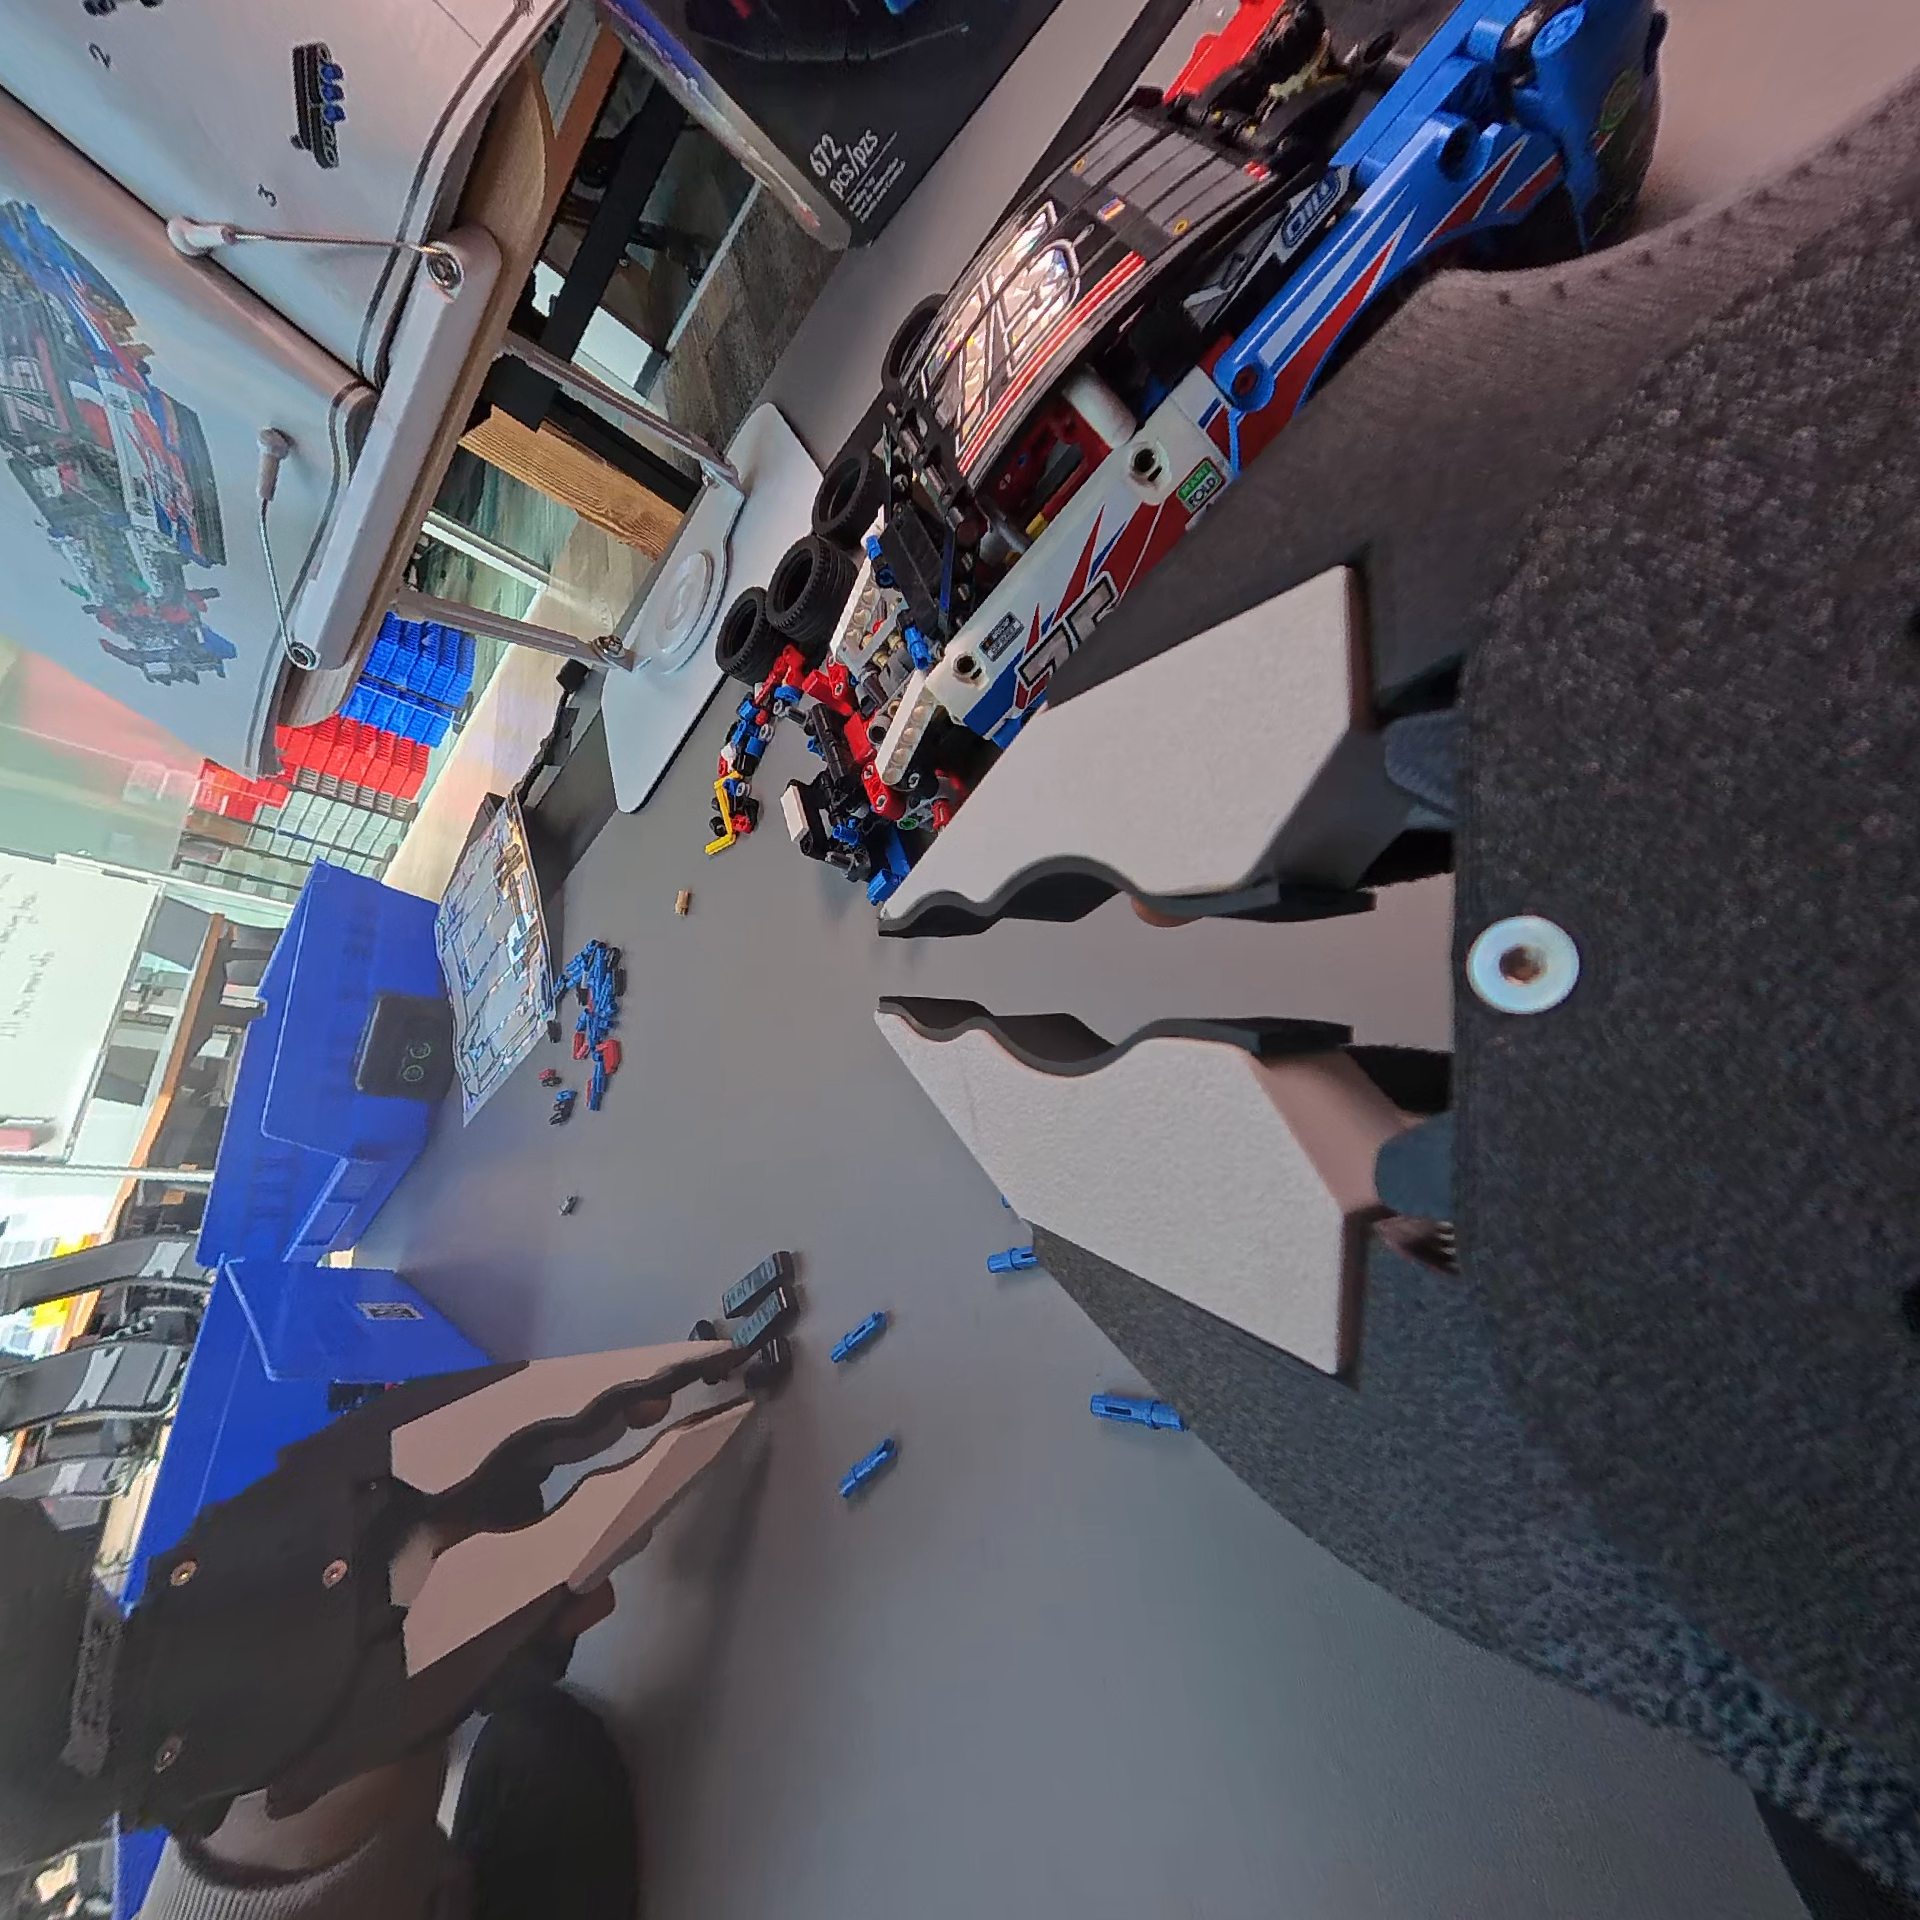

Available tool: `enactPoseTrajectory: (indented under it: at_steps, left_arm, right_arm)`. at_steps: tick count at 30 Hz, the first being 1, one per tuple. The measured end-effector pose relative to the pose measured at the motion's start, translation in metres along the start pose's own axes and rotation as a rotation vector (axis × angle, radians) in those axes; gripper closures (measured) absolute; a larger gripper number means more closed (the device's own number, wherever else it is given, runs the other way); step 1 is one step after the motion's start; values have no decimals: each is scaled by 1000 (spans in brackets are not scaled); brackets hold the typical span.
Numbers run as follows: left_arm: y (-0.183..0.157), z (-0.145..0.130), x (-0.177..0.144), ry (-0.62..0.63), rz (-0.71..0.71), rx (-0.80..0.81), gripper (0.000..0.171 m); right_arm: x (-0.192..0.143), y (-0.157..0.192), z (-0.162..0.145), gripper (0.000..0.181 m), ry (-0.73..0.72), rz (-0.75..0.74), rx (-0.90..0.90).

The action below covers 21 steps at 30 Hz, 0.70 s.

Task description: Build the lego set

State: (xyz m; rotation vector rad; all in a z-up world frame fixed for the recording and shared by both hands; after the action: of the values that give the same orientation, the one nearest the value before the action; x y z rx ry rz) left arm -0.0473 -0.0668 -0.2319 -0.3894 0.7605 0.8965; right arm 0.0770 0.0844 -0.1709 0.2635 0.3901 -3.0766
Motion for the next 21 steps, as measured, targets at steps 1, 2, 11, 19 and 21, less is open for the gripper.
enactPoseTrajectory:
  at_steps: [1, 2, 11, 19, 21]
  left_arm:
    - [3, 5, -6, -22, 9, 9, 155]
    - [8, 10, -14, -52, 25, 10, 154]
    - [73, 48, -80, -443, 317, -133, 151]
    - [102, 48, -110, -756, 561, -193, 136]
    - [105, 40, -112, -781, 578, -218, 133]
  right_arm:
    - [0, 0, 0, 172, 1, 0, 0]
    - [0, 0, 0, 172, 2, 0, 0]
    - [1, 1, -1, 172, 2, 5, 2]
    - [0, -5, -1, 172, -4, -9, 18]
    - [0, -8, -3, 172, -4, -14, 27]
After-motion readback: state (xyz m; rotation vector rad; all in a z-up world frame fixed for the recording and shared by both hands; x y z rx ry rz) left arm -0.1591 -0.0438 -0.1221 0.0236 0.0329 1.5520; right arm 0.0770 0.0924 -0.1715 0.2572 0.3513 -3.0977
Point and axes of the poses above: each gripper's, where its closed fingertips meet, x out along the fingers, z out of its top, y = z × x across the jaws, the point moved 2 cm from there along -x, back along the fingers, and after that the axes turned 5 degrees about -z, right-handed, at the moved point
